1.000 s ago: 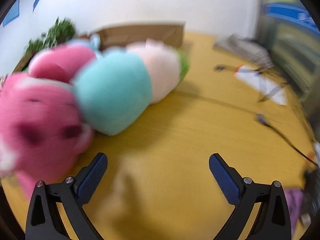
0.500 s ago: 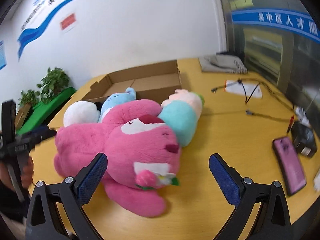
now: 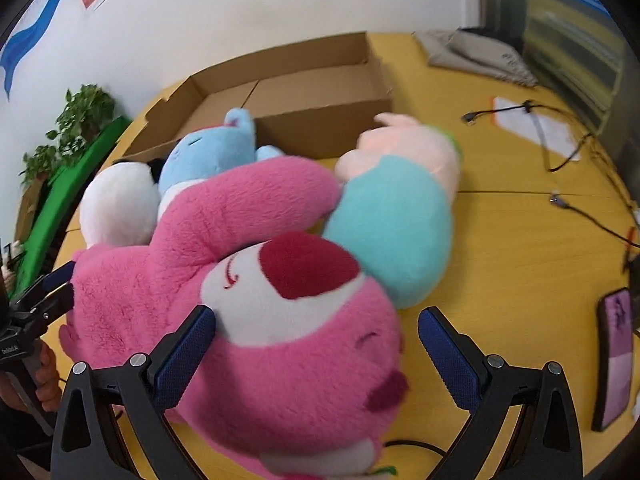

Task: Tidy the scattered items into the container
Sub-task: 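Move both grippers toward the large pink plush bear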

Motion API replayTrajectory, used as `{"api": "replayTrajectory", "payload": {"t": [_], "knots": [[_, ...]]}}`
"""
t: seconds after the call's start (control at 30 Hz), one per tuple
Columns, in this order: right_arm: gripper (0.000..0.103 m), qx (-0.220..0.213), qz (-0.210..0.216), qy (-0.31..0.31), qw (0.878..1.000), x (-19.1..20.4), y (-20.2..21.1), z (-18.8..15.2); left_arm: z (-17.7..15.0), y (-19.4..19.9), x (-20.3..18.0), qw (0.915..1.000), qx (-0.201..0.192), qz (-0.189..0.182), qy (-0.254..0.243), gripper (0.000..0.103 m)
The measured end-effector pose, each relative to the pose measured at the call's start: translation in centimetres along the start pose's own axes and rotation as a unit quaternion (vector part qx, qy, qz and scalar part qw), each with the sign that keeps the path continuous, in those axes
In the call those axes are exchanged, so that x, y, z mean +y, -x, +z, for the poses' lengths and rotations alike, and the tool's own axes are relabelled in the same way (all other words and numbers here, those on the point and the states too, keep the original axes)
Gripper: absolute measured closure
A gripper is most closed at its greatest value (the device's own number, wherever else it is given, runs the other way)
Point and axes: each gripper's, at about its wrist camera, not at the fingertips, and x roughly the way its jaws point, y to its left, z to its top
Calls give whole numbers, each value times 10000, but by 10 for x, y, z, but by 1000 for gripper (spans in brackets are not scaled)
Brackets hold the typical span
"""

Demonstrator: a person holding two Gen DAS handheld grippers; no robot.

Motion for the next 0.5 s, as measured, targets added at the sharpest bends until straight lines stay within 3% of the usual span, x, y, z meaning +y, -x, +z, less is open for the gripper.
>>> {"api": "replayTrajectory", "payload": {"t": [0.2, 0.3, 0.37, 0.5], "knots": [[0, -621, -88, 383, 9973, 10, 17, -22, -19, 18, -12, 9993, -354, 128, -65, 1], [0, -918, -193, 353, 9950, 20, 48, -35, -27, 37, -18, 9989, -255, 132, 369, 1], [0, -1077, -76, 404, 9933, 26, 68, -45, -33, 49, -27, 9990, -310, 16, 314, 1], [0, -1370, -363, 446, 9889, 36, 92, -65, -43, 63, -43, 9992, -291, 99, 258, 1]]}}
